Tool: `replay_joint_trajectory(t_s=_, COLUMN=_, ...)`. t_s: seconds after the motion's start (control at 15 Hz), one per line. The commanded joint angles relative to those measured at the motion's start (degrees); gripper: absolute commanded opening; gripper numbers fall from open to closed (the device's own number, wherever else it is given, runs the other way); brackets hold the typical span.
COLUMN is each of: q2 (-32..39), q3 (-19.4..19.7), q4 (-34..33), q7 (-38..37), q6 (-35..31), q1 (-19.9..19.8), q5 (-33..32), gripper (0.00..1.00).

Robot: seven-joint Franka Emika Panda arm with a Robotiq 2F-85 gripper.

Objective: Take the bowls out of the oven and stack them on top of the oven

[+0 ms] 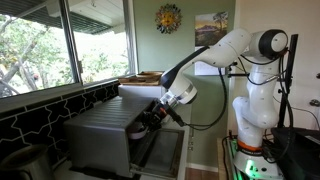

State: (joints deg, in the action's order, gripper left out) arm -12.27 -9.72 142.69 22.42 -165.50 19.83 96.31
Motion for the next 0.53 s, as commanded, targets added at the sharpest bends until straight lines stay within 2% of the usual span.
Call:
replay_joint_trajectory(t_s=0.0, q2=-3.2, q3=0.3, q4=3.5, q7=-3.4, q6=0.9, q1=-0.1, q5=-5.6, gripper=0.04)
replay_joint_trajectory(t_s=0.07, q2=-3.7, q3=0.3, q4=4.3, q7=-4.5, q6=1.2, q1=-0.2, q5=-8.2, gripper=0.04)
replay_joint_trajectory(t_s=0.13, q2=-5.1, q3=-2.1, q4=6.0, q7=-6.7, q6=2.8, q1=-3.1, q5=-12.5, gripper=0.04)
replay_joint_trajectory(t_s=0.47, q2=-13.4, q3=-1.5, q4=11.0, q7=-13.6, q6=11.6, q1=-5.8, q5=-29.2, gripper=0.04)
